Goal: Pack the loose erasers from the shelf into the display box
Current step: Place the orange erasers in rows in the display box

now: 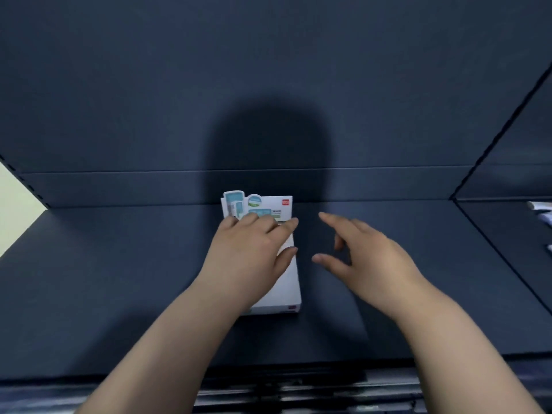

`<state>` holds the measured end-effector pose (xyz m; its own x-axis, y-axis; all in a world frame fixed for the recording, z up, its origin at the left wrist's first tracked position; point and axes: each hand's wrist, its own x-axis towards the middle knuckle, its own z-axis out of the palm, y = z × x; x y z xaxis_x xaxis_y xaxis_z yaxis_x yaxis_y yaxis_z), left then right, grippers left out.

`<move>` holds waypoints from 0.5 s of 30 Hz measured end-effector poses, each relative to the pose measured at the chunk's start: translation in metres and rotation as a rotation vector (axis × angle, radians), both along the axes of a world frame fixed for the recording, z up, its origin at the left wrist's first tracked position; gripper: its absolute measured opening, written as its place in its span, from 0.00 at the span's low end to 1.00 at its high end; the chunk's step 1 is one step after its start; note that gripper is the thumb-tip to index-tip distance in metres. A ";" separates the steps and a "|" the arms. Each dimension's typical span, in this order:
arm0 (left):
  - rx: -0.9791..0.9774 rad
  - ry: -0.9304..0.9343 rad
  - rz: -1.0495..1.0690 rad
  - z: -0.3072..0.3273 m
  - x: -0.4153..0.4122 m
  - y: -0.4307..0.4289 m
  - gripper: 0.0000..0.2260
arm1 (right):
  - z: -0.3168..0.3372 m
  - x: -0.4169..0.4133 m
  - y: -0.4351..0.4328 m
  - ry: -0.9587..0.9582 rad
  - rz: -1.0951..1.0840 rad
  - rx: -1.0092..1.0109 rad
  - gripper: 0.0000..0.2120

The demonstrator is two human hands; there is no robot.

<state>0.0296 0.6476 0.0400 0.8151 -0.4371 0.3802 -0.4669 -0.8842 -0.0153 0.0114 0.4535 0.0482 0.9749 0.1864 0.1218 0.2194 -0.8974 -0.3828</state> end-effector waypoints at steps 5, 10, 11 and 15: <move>0.000 0.045 -0.003 -0.003 -0.013 -0.058 0.22 | 0.002 -0.012 -0.049 0.016 0.016 -0.105 0.31; 0.031 0.118 0.047 -0.004 -0.032 -0.131 0.20 | 0.003 -0.024 -0.119 0.035 0.044 -0.213 0.30; 0.049 0.155 0.065 -0.004 -0.036 -0.148 0.21 | 0.004 -0.027 -0.135 0.040 0.056 -0.226 0.30; 0.065 0.177 0.097 -0.010 -0.047 -0.207 0.22 | 0.001 -0.036 -0.195 0.026 0.078 -0.257 0.29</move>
